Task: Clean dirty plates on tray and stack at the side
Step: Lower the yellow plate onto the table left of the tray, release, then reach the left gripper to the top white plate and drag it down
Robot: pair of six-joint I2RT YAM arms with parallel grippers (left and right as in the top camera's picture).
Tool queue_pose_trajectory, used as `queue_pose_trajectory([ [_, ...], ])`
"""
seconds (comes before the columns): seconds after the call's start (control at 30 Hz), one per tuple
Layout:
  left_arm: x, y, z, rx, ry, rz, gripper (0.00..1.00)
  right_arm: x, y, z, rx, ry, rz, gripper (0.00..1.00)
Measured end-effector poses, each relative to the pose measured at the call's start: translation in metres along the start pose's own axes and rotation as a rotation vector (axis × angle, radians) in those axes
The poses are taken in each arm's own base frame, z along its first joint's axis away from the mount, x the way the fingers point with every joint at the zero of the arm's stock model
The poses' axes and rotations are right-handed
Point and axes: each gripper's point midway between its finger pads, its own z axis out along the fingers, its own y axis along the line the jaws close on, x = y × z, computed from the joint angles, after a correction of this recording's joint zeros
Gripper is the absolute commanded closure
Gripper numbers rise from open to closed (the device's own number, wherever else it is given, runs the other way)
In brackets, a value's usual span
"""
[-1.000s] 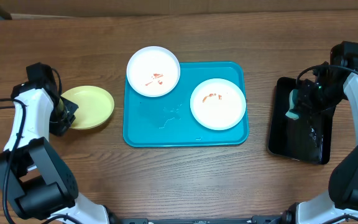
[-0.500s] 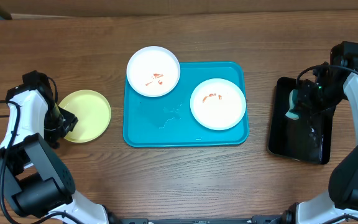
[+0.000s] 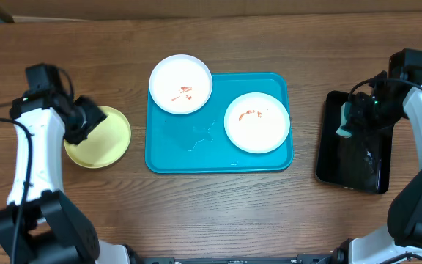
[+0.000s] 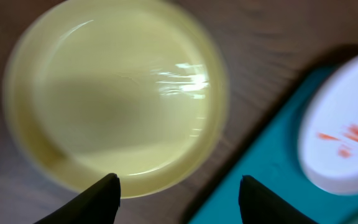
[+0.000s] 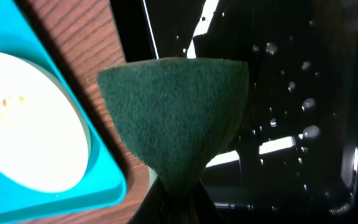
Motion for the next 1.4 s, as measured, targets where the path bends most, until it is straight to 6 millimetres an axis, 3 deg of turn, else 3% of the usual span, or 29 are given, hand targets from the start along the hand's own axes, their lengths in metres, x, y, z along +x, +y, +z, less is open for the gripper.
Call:
queue_pose_trajectory([
  [0.13,0.012,-0.053,-0.005,0.140,-0.004,0.190,0.37,0.006,-0.006,0.022,-0.001,0.010,0.002,0.96],
  [0.27,0.030,-0.085,-0.005,0.209,0.013,0.330,0.37,-0.002,-0.009,0.044,-0.018,-0.042,-0.010,0.96],
  [0.37,0.040,-0.098,-0.005,0.231,0.022,0.392,0.39,-0.005,-0.012,0.062,-0.027,-0.085,-0.019,0.96],
  [0.53,0.044,-0.102,-0.004,0.235,0.025,0.426,0.39,0.010,-0.022,0.095,-0.035,-0.093,-0.013,0.96],
  [0.6,0.044,-0.102,-0.004,0.235,0.025,0.428,0.39,0.010,-0.022,0.098,-0.046,-0.108,-0.003,0.96],
  [0.77,0.044,-0.102,-0.004,0.235,0.025,0.429,0.39,0.015,-0.020,0.096,-0.059,-0.093,0.032,0.96],
  [0.9,0.044,-0.102,-0.004,0.235,0.025,0.429,0.39,0.029,-0.018,0.084,-0.050,-0.003,0.065,0.96],
  [1.0,0.044,-0.102,-0.004,0.236,0.025,0.429,0.39,0.021,-0.011,0.061,-0.045,0.011,0.075,0.96],
  [1.1,0.044,-0.102,-0.004,0.236,0.025,0.429,0.38,-0.004,0.001,0.028,-0.055,-0.045,0.063,0.96],
  [1.2,0.043,-0.103,-0.004,0.238,0.020,0.437,0.37,-0.015,0.005,0.005,-0.041,-0.073,0.059,0.96],
  [1.4,0.042,-0.118,-0.005,0.263,-0.025,0.543,0.25,0.008,-0.007,0.000,0.032,0.018,0.085,0.96],
])
